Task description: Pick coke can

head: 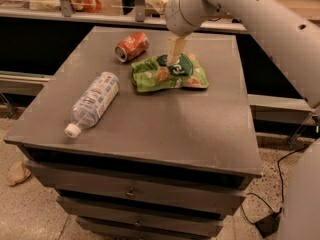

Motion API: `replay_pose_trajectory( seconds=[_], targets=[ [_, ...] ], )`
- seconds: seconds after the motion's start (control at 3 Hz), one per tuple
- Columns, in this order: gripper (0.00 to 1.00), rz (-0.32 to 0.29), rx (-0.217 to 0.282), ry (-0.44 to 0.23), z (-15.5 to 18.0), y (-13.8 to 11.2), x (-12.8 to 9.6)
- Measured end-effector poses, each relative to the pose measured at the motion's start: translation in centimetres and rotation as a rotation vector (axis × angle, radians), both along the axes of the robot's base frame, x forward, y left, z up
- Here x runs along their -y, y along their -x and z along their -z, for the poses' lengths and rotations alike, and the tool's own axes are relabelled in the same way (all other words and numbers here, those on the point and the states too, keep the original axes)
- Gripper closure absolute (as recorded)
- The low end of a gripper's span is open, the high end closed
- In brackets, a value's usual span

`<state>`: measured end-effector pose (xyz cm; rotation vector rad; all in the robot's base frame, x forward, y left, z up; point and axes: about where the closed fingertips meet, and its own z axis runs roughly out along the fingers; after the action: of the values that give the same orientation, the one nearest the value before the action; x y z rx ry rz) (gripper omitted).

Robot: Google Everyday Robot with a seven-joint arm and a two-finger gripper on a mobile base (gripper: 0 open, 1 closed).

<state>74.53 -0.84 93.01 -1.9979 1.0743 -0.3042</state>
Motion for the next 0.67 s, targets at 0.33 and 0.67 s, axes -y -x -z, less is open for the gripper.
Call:
replay_pose_trajectory(
  seconds=[0.33,0.67],
  targets=[
    [0.0,0.012,0.119,-0.018,-1.7,-2.4,-1.1],
    [0.0,0.025,0.282,0.001,-5.2,-5.3,-1.3]
  ],
)
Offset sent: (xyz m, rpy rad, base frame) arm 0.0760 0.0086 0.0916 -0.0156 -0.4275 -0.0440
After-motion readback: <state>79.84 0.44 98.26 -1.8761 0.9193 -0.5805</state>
